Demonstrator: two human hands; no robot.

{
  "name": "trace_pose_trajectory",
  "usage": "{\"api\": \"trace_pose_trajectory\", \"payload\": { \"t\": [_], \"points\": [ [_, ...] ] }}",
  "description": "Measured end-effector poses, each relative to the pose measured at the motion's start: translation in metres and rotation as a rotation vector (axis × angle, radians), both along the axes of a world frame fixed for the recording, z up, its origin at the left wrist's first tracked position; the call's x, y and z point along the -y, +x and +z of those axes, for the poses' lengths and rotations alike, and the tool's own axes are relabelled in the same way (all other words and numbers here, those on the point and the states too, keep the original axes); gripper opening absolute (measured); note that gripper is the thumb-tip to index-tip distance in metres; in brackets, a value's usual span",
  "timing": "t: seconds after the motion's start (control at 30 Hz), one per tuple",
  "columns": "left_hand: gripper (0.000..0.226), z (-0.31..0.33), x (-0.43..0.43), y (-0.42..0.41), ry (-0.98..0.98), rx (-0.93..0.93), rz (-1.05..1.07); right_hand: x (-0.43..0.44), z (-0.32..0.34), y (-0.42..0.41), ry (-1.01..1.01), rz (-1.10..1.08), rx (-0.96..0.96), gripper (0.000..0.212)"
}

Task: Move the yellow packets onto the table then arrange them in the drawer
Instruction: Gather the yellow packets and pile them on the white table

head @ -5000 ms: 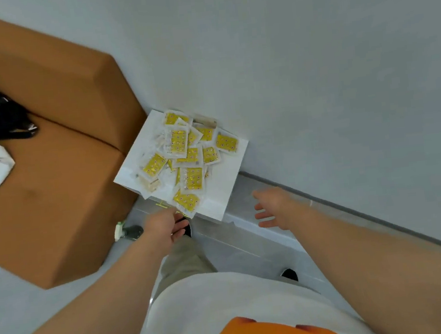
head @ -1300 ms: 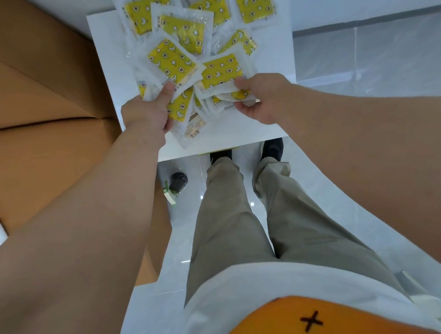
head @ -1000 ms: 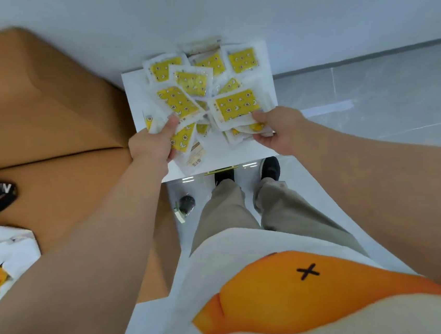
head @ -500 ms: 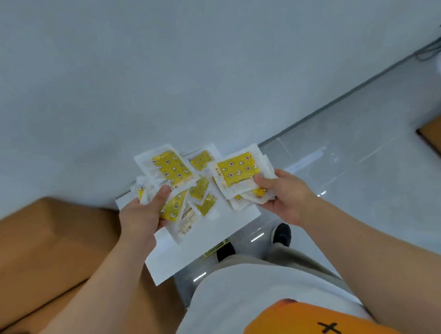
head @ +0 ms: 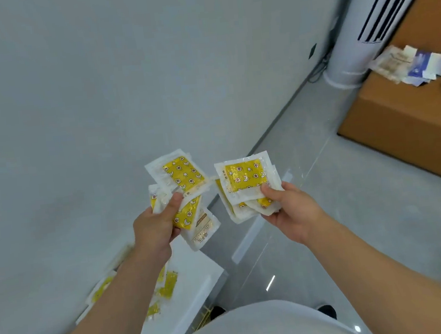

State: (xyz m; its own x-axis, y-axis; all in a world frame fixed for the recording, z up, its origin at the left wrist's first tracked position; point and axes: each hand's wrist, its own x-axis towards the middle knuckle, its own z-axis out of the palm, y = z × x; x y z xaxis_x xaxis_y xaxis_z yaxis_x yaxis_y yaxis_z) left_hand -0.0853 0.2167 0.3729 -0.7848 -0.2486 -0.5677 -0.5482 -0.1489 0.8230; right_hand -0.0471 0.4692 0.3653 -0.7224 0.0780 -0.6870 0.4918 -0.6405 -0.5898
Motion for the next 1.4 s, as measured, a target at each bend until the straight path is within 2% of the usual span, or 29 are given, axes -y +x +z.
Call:
{"api": "trace_pose_trajectory", "payload": {
  "t": [0.27,0.6,0.9,1.13,1.4],
  "points": [
    [0.025,0.030,-0.184,0.004,-0.005,-0.051,-0.204,-0.167,0.022,0.043,-0.016,-0.210,-0.053,0.036],
    [0.032,0.036,-0.434,0.011,0.068,-0.055,-0.464,-0.375,0.026,0.124,-0.022,-0.539,-0.077,0.034],
    [0.020,0.021,-0.627,-0.019,0.051,-0.056,-0.845,-0.510,0.004,0.156,-0.050,-0.887,-0.069,0.040],
    [0.032,0.004,-0.803,-0.042,0.039,-0.017,-1.207,-0.605,-0.007,0.182,-0.028,-1.234,-0.057,0.038],
    [0.029,-0.008,-0.948,0.023,0.004,0.000,-1.570,-0.643,-0.025,0.253,-0.147,-1.708,-0.051,0.023]
  ]
}}
